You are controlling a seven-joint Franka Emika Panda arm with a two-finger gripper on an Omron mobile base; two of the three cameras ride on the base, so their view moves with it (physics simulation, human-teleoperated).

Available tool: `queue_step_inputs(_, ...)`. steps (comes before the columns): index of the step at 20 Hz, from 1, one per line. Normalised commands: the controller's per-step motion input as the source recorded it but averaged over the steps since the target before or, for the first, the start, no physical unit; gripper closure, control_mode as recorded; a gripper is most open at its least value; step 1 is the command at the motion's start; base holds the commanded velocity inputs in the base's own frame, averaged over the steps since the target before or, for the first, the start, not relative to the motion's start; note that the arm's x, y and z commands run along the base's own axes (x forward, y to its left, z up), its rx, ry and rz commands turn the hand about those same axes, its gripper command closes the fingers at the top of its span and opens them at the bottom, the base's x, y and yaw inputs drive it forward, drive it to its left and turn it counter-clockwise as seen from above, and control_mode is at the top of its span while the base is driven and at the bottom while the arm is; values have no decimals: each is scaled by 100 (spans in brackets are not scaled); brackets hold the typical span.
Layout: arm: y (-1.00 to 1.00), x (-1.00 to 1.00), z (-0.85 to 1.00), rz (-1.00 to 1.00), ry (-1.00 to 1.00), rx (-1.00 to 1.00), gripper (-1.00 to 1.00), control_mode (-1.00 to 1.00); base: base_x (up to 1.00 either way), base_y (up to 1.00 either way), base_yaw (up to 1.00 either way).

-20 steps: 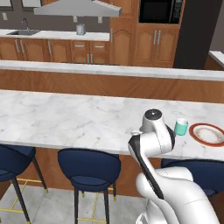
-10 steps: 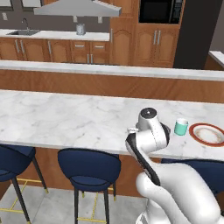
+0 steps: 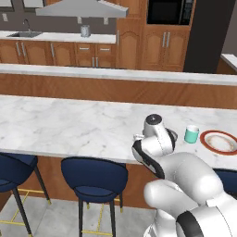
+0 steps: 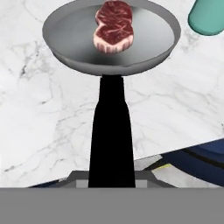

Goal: Pick up the pan with the steak in it and place it on the dining table. Then place the steak on the plate.

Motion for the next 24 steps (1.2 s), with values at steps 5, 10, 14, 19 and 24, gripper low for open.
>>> queue_step_inputs(5, -16, 0, -34, 3, -15, -1, 100, -100, 0, 0, 0)
queue_step_inputs(10, -1, -2, -5, 1, -1, 0, 100, -100, 0, 0, 0)
queue_step_inputs(14, -10, -27, -28, 5, -8, -6, 100, -100, 0, 0, 0)
queue_step_inputs(19, -6, -32, -38, 4, -9, -10, 100, -100, 0, 0, 0)
queue_step_inputs(24, -5, -25, -49, 4, -3, -9, 100, -100, 0, 0, 0)
